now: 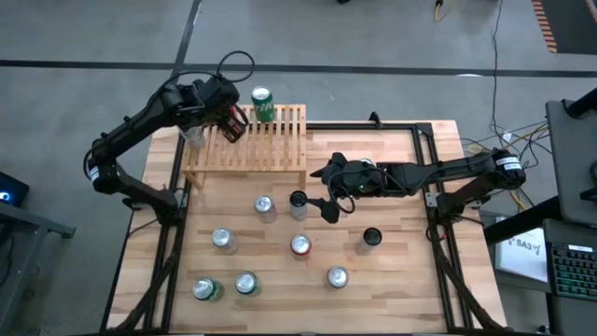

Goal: Place canned beverage on shelf
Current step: Put the middle orange soda can on the shelf

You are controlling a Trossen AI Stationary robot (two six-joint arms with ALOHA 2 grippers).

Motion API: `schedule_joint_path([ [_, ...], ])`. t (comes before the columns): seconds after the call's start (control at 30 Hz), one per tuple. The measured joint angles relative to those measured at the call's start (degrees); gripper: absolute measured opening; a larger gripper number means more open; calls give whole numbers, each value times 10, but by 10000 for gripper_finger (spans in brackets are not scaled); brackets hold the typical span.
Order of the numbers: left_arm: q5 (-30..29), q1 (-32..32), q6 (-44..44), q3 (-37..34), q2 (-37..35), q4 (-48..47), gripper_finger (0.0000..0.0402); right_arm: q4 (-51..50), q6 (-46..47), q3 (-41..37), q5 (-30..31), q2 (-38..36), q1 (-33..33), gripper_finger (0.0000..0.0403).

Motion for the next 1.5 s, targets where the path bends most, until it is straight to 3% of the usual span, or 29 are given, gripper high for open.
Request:
schedule_joint_path([
  [0.33, 1, -70, 6, -17, 0, -34, 0, -3, 0, 0, 0, 0, 0, 364],
  [0.6, 0, -65, 20, -36, 0, -53, 0, -4, 0, 0, 0, 0, 0, 364],
  [0.73, 6, -64, 165, -68, -8, -65, 0, -11, 2, 0, 0, 0, 0, 364],
  [0.83, 60, -64, 271, -98, -19, -59, 0, -12, 2, 0, 0, 0, 0, 364],
  [0.93, 95, -60, 316, -119, -34, -41, 0, -12, 2, 0, 0, 0, 0, 364],
  [1.23, 50, -42, 319, -157, -71, 21, 0, -12, -9, 0, 0, 0, 0, 364],
  [1.5, 48, -7, 319, -164, -63, 54, 0, -12, -9, 0, 0, 0, 0, 364],
])
